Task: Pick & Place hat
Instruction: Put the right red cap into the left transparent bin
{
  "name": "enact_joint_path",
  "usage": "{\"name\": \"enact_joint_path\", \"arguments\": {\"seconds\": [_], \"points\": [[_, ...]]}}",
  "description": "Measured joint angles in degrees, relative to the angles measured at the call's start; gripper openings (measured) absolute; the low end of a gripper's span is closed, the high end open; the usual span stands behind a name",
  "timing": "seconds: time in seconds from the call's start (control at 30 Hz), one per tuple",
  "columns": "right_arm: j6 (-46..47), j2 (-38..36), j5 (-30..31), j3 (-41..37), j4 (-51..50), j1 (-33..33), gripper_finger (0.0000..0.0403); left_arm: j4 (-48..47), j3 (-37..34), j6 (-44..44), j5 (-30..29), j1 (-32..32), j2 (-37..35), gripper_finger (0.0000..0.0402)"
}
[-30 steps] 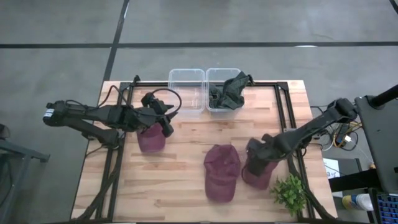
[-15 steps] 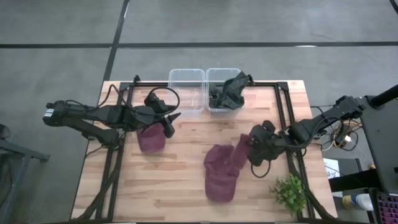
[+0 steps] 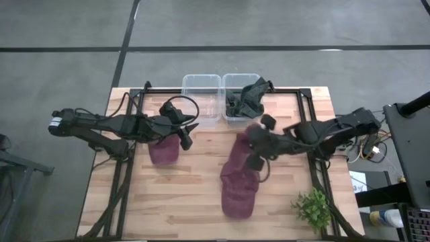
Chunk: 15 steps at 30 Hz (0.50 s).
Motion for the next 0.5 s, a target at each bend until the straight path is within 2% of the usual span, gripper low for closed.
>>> {"name": "enact_joint_path", "arguments": {"seconds": [0.27,0.5], "points": [[-16.1,8.3,-0.4,13.1,1.7,-4.8,0.0013,0.2,0.0,-0.1,1.7,0.0,-0.4,0.0147],[-25.8,13.2,-0.5,21.6,1.6,-8.0,0.0013,1.1,0.3,0.5,2.0,0.0,-1.3,0.0147]]}}
